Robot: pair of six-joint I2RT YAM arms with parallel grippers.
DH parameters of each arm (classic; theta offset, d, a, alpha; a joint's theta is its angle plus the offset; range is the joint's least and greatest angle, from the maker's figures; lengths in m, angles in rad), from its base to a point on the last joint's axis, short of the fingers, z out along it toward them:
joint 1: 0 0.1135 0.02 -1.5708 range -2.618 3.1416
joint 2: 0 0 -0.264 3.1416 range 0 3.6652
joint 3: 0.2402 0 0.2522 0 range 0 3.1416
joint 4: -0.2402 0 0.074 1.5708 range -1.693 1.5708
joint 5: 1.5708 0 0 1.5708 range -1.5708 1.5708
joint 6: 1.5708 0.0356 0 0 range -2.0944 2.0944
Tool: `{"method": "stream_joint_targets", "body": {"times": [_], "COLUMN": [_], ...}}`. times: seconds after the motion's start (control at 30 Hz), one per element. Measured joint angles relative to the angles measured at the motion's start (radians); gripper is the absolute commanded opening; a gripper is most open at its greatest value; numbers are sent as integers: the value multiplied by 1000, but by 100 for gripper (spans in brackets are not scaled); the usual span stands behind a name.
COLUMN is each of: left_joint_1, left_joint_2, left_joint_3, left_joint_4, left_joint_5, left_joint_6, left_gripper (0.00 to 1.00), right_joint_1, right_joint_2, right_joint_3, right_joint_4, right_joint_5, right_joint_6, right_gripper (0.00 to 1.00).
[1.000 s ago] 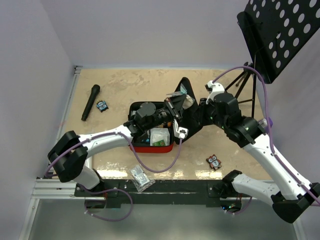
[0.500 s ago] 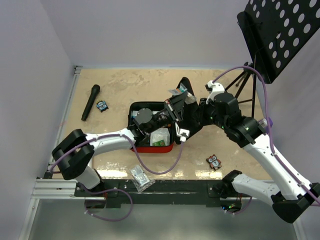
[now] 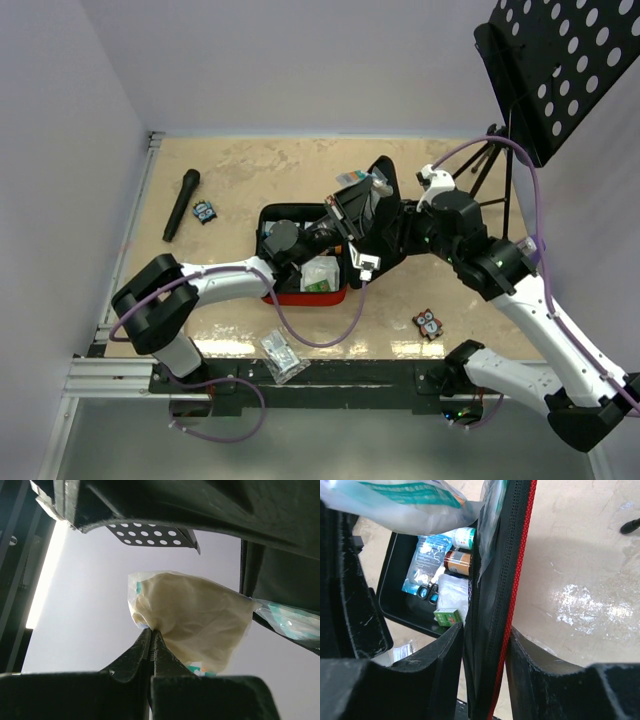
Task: Organize the medicine kit
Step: Place the medical item at the medicine box.
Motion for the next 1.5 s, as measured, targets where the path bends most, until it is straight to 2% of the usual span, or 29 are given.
{"method": "stream_joint_targets", "body": {"times": [0.43,0.77,0.83,0.93,1.03,1.13,1.33,1.5], "left_joint_1": [0,-3,-7,-14,-20,-23,-23,-23], "left_joint_2": [64,102,105,106,106,108,112,112], "left_joint_3": [0,0,1,5,10,16,27,27], "left_joint_4": [-1,-71,-82,-99,-115,-116,-98,-42], "left_joint_5": [32,56,56,55,56,56,54,29], "left_joint_6": [6,135,159,187,204,205,199,138], "left_gripper": [0,0,7,34,52,59,60,61], "right_joint_1": [0,0,0,0,0,0,0,0], "right_joint_2": [-61,-68,-69,-69,-74,-80,-81,-81], "right_joint_3": [-26,-29,-29,-31,-36,-38,-39,-39], "right_joint_4": [-15,-20,-23,-28,-29,-29,-29,-28], "right_joint_5": [19,18,19,20,22,22,22,19], "right_joint_6": [26,29,29,29,29,29,29,29], "right_gripper": [40,40,40,40,40,40,40,40]}}
